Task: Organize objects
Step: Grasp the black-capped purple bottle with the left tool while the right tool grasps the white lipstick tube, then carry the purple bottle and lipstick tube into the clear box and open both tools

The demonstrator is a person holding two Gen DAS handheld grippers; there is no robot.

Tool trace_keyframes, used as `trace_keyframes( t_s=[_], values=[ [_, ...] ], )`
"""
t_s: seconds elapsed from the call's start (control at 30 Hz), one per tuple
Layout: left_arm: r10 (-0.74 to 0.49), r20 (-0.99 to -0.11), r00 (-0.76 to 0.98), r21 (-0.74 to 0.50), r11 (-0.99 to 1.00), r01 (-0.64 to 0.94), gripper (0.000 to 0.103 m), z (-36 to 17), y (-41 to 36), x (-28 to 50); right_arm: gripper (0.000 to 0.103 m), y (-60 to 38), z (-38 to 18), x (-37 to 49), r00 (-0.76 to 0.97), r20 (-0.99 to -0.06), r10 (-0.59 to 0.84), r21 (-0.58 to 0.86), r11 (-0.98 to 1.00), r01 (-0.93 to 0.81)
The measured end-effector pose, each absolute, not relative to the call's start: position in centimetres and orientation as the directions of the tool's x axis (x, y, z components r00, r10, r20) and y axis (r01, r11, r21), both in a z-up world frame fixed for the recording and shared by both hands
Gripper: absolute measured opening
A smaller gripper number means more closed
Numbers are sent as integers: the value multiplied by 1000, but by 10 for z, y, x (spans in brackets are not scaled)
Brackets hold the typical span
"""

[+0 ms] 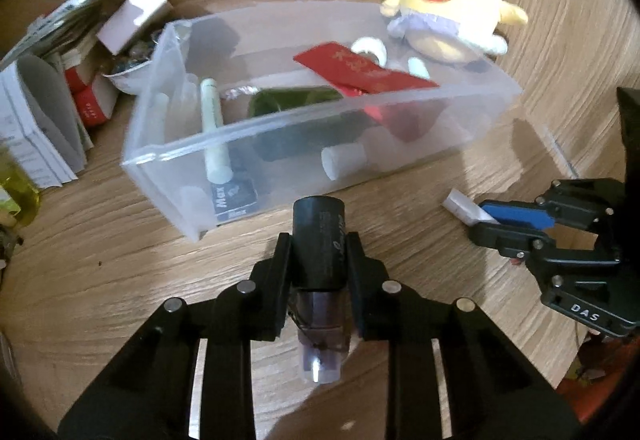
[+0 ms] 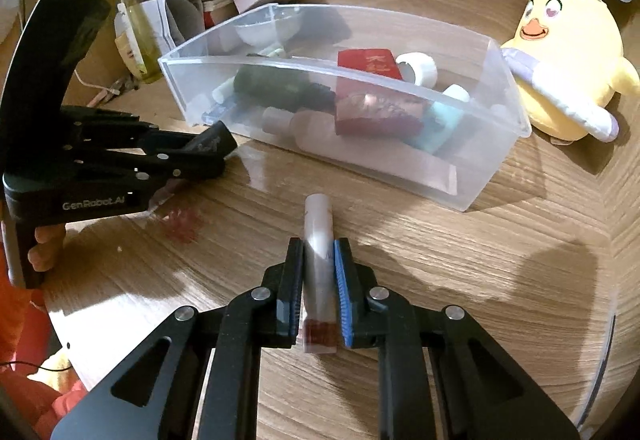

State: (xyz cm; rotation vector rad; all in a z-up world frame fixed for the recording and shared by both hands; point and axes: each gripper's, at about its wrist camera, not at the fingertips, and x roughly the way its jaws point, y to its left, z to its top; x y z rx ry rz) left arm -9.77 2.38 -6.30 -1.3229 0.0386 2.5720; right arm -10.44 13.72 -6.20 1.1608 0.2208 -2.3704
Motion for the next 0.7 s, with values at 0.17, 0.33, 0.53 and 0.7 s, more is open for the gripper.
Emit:
trace_keyframes(
  t_s=[0.17,0.33,0.53,0.7],
  values=[
    [221,-772,-596,-119,-971,-207,25,-47,13,-86,14,138,-53,-99,-537,-756,-375,73,-864,499],
    [237,-732,-639,-158,-971,-179,25,-28,3,-76,14,137,-43,-94,-559,-732,-389,75,-862,501],
    [240,-685,-688,-177,-971,-162,25,-4,-4,-67,14,136,-30,-93,-577,-704,-414,96,-860,501],
    [231,-646,-728,-181,-972,-148,25,12,-4,-64,14,135,-16,-95,-610,-668,-426,94,-862,498]
  ],
)
